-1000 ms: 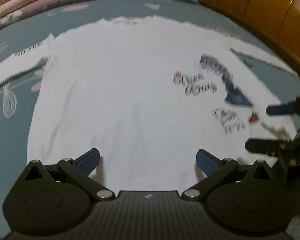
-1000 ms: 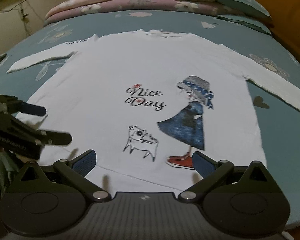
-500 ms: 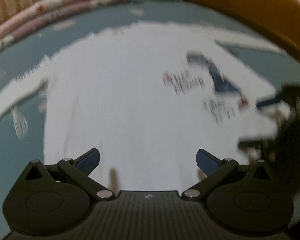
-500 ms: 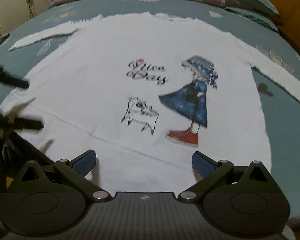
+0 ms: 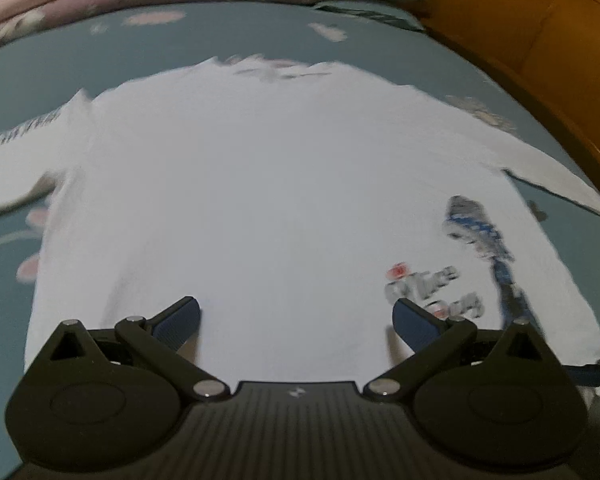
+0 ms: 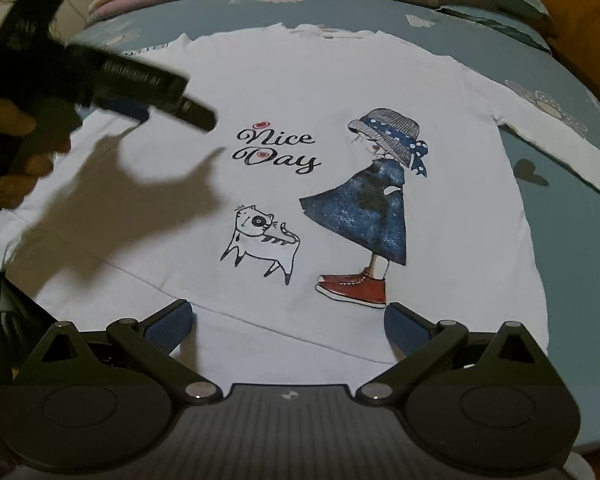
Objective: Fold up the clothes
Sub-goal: 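Move the open left gripper across the shirt toward the 'OH,YES!' sleeve cuff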
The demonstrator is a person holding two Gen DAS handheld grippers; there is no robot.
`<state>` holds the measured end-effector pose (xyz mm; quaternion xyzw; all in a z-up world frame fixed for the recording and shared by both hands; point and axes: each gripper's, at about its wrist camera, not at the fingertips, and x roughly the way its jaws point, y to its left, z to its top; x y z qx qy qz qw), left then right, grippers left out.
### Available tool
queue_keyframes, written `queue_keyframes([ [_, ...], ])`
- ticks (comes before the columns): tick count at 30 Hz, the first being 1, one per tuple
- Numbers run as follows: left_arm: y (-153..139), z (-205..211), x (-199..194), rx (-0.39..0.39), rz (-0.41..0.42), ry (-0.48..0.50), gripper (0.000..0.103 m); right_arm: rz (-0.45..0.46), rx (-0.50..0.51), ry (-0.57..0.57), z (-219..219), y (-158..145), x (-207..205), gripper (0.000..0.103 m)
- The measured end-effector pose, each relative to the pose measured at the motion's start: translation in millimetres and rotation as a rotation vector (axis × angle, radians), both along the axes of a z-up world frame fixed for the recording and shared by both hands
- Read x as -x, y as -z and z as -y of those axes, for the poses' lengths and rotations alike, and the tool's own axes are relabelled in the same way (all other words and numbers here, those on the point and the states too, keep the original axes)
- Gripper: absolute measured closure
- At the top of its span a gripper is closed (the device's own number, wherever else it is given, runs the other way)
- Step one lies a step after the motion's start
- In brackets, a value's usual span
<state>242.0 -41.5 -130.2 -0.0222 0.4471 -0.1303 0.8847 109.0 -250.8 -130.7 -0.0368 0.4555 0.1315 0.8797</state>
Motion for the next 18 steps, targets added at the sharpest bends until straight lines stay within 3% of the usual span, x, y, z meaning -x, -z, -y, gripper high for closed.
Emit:
queue_keyframes([
  [4, 3.8, -28.5, 8.9, -0.036, 0.001, -0.064, 0.001, 0.019, -0.009, -0.008, 3.6, 2.3, 2.0, 0.0],
  [7, -2.1, -42.2, 12.0, 0.007, -0.005, -0.087, 0.001, 0.041, -0.013, -0.009, 4.7, 4.0, 4.4, 0.0],
  [9, -10.3, -38.7, 12.0, -0.006, 0.002, -0.1, 0.001, 0.049, -0.017, -0.005, 5.1, 4.0, 5.4, 0.0],
  [14, -19.4, -13.9, 10.7, 0.016, 0.028, -0.021, 0.001, 0.053, -0.014, 0.002, 4.2, 4.4, 4.1, 0.0],
  [18, -8.8, -2.1, 10.5, 0.032, -0.002, -0.004, 0.001, 0.055, -0.014, 0.006, 4.6, 4.4, 5.2, 0.0],
])
